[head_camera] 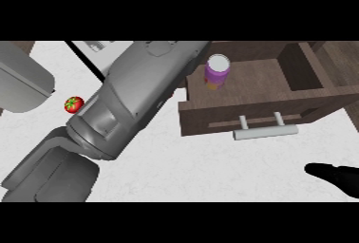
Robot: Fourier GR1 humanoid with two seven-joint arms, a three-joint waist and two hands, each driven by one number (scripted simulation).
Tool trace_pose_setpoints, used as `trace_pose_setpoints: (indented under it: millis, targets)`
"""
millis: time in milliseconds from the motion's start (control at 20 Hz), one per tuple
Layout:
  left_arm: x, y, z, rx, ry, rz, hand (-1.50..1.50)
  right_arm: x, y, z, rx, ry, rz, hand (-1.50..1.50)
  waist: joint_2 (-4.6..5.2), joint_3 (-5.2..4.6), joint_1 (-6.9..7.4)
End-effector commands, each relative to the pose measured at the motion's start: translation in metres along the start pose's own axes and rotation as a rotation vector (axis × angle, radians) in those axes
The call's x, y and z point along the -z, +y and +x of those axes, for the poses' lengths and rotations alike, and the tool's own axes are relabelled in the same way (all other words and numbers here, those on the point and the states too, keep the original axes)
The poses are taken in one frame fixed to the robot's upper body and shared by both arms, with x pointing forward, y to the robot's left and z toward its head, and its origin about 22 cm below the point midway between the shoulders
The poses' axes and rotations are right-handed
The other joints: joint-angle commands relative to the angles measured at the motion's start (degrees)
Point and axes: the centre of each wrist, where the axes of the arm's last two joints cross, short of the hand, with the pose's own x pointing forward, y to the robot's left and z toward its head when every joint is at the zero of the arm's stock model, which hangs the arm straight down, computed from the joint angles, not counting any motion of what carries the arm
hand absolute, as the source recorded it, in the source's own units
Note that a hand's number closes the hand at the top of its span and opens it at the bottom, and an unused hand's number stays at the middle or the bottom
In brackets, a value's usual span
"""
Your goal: Pick up the can, place it into the drawer and close the drawer
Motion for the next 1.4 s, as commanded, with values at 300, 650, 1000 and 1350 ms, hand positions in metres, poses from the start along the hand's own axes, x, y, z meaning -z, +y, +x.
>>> trace_pose_setpoints:
  millis: [300, 650, 1000, 1350]
  targets:
    - [0.002, 0.002, 0.002, -0.079, -0.005, -0.005, -1.50, 0.030, 0.032, -0.011, -0.357, -0.078, 0.085, -1.50, -0.03, -0.09, 2.90]
    - [0.004, 0.002, 0.004, -0.041, -0.029, 0.006, -1.50, 0.055, 0.071, -0.035, -0.515, -0.081, 0.156, -1.50, -0.55, -0.11, 4.28]
    - [0.010, 0.015, -0.002, -0.039, -0.027, 0.000, -1.50, 0.058, 0.111, -0.097, -0.705, -0.066, 0.238, -1.50, -0.84, -0.11, 5.77]
    - [0.017, 0.030, 0.004, -0.047, -0.013, 0.027, -1.50, 0.085, 0.139, -0.135, -0.769, -0.081, 0.229, -1.50, -1.15, -0.11, 6.28]
